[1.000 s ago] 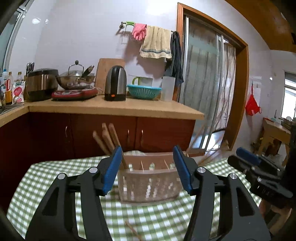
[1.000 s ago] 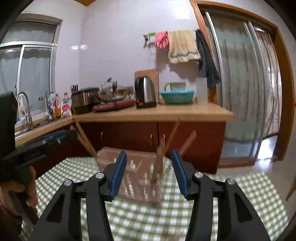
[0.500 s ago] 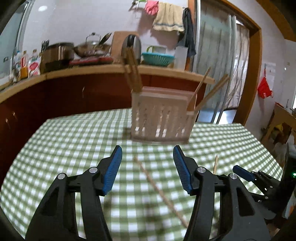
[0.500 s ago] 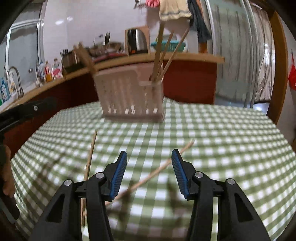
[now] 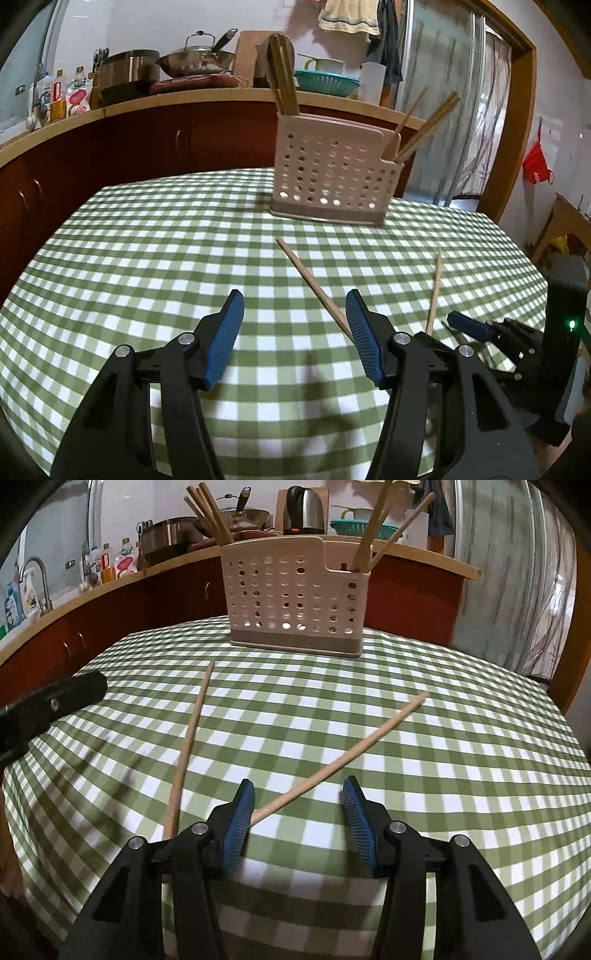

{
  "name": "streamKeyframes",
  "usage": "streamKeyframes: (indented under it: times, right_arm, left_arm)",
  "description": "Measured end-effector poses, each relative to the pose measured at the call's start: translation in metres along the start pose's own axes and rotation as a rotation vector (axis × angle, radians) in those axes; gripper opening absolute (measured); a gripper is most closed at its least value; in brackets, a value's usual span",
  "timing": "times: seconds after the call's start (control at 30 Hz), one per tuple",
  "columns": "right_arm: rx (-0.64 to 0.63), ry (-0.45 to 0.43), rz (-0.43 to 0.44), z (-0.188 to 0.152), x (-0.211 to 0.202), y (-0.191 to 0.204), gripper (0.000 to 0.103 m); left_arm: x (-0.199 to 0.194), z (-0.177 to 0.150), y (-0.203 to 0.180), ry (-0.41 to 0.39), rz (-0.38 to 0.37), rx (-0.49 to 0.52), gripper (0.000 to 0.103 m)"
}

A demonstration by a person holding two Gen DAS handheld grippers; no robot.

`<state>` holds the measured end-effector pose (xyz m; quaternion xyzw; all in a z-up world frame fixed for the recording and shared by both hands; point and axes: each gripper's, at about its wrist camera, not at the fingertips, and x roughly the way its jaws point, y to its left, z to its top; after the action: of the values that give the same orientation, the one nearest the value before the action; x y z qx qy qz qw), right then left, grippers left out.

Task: Organize utensils
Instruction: 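Lower the left gripper onto a chopstick while the right gripper grasps another, then lift the held chopsticks off the cloth with both grippers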

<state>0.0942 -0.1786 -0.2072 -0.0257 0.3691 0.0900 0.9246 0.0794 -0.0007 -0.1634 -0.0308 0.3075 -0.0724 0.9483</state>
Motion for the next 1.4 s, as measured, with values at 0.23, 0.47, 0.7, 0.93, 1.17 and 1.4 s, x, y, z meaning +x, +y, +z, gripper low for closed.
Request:
streamKeyframes:
  times: [0.23,0.47,0.7,0.93,1.17,1.4]
  right_arm:
    - [0.064,-0.001,-0.034,-0.012,-0.013,-0.032,0.050]
    - [0.089,-0.023,-0.001,-0.024,-0.024,-0.049,0.048]
    - [0.095,-0.041,0.032,-0.030,-0.034,-0.053,0.046]
    - [0.069,-0.042,0.066,-0.035,-0.037,-0.047,0.037]
    - [0.056,-0.023,0.087,-0.036,-0.034,-0.042,0.021]
    - [0.036,-0.021,0.103,-0.038,-0.037,-0.037,0.007]
  left_arm:
    - [0.007,-0.017,-0.026,0.057,-0.060,0.020,0.056]
    - [0.018,-0.040,-0.047,0.118,-0.089,0.032,0.055]
    - [0.020,-0.050,-0.047,0.153,-0.060,0.033,0.027]
    - [0.013,-0.057,-0.047,0.148,-0.074,0.043,0.025]
    - [0.016,-0.057,-0.039,0.144,-0.097,0.006,0.007]
    - [0.014,-0.059,-0.040,0.140,-0.121,0.015,0.006]
